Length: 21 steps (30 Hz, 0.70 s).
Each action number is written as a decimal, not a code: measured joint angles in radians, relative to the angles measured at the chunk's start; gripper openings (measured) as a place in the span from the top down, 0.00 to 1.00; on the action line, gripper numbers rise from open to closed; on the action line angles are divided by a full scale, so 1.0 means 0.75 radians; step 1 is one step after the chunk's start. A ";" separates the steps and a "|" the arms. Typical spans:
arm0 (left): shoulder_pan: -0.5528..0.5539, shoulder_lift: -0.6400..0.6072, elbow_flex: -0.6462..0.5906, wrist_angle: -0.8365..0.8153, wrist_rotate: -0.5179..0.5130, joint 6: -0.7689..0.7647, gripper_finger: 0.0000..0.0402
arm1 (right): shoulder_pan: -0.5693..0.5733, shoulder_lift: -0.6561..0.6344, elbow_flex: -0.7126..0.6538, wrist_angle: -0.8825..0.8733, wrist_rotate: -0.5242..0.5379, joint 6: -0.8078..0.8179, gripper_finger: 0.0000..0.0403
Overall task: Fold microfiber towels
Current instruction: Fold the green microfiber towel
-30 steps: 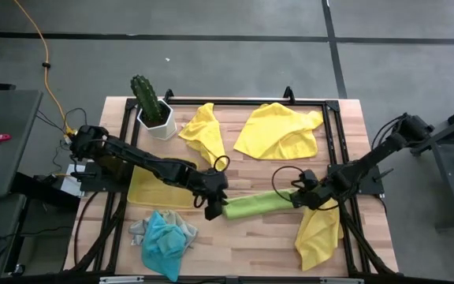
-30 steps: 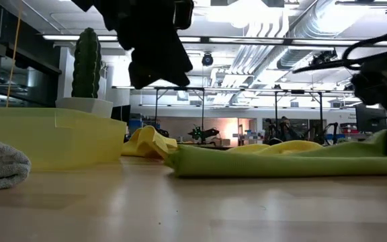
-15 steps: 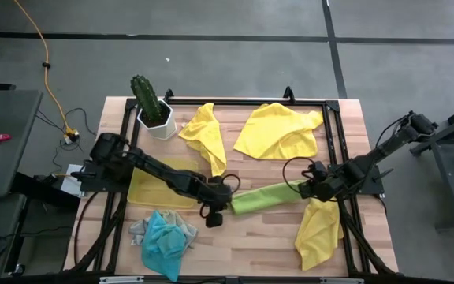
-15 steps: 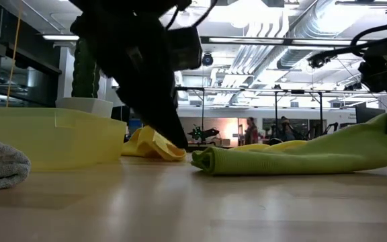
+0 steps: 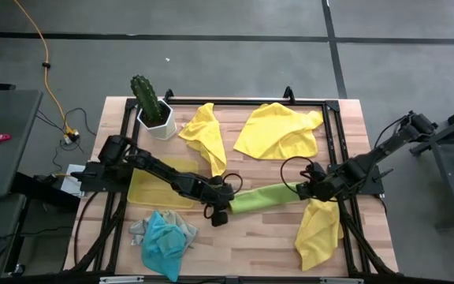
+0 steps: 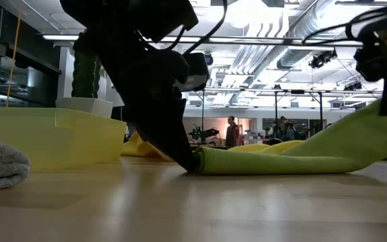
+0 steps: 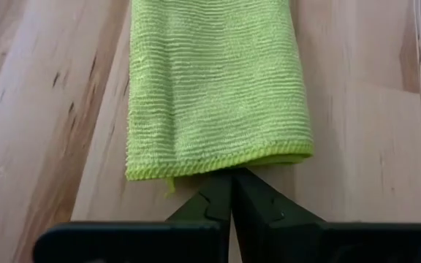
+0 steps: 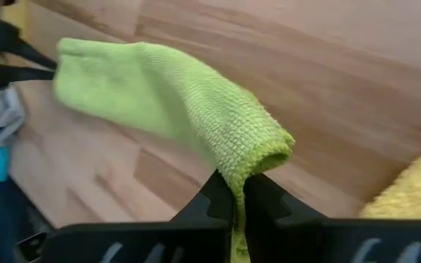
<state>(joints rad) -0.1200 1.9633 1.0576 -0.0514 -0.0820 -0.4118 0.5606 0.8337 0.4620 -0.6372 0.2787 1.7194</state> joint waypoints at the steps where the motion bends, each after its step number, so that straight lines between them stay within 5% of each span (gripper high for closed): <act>1: 0.004 0.000 0.000 0.003 0.004 0.000 1.00 | 0.000 0.009 0.017 0.002 0.000 -0.003 1.00; 8: 0.007 0.001 0.000 0.000 0.003 0.004 1.00 | 0.000 0.109 0.090 0.112 0.004 0.006 1.00; 21: 0.008 0.002 -0.001 -0.001 0.001 0.041 1.00 | -0.174 0.485 0.091 0.740 -0.035 -0.172 1.00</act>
<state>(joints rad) -0.1143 1.9648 1.0573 -0.0521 -0.0814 -0.3814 0.4302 1.1973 0.5301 -0.0823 0.2522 1.5907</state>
